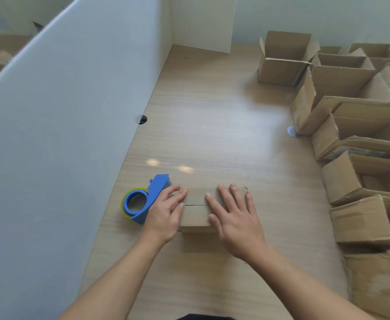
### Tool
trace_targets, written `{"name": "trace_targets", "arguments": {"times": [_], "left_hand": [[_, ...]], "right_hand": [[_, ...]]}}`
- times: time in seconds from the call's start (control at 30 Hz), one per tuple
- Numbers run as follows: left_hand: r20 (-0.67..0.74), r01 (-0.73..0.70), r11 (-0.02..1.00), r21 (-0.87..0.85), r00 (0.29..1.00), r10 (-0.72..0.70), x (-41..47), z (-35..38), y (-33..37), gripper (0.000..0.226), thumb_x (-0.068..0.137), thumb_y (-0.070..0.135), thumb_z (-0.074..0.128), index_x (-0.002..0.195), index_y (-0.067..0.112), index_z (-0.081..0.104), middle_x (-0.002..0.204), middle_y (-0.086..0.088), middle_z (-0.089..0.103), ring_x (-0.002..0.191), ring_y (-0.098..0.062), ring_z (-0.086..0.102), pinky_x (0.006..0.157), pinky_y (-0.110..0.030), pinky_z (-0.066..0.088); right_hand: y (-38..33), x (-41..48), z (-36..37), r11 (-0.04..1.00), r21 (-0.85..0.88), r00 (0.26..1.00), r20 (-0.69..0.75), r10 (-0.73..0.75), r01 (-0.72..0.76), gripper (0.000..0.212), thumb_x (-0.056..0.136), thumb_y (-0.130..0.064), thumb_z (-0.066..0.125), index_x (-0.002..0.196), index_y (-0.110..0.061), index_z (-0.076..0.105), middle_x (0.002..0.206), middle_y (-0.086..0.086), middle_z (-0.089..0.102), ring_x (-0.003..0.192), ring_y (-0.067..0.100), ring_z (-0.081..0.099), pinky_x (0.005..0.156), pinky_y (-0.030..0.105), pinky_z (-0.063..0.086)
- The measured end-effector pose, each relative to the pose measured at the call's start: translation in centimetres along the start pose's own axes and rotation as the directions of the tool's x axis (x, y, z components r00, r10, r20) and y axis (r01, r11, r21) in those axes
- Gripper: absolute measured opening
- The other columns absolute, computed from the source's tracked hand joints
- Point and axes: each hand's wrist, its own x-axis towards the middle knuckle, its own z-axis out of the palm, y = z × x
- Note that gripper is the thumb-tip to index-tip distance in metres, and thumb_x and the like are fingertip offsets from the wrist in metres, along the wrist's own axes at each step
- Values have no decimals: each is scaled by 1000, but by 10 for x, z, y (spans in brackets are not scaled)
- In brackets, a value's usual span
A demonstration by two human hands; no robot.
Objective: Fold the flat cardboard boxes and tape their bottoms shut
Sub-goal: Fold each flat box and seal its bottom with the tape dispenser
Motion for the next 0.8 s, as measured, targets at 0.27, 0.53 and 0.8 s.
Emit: {"name": "trace_targets", "arguments": {"times": [0.27, 0.53, 0.8], "left_hand": [[-136, 189, 903, 387, 980, -147, 21, -50, -20, 46, 99, 30, 53, 144, 24, 48, 130, -2, 56, 120, -24, 49, 97, -34, 41], [16, 305, 752, 585, 922, -386, 27, -25, -44, 71, 102, 38, 43, 156, 32, -4, 115, -12, 53, 97, -32, 57, 69, -39, 45], [-4, 260, 948, 184, 965, -263, 35, -74, 12, 59, 97, 34, 53, 145, 57, 27, 105, -1, 61, 86, -20, 59, 67, -32, 47]], "right_hand": [[-2, 10, -5, 979, 201, 1000, 17, 12, -15, 40, 93, -49, 39, 125, -28, 48, 146, 8, 37, 141, 36, 26, 119, 49, 19], [5, 13, -11, 882, 467, 997, -9, 81, -68, 37, 88, -45, 67, 123, -31, 61, 149, -7, 34, 143, 15, 16, 118, 32, 15], [10, 10, -20, 672, 731, 986, 5, 165, -116, 59, 86, -59, 47, 139, -33, 50, 138, -19, 43, 134, 5, 29, 114, 27, 23]]}}
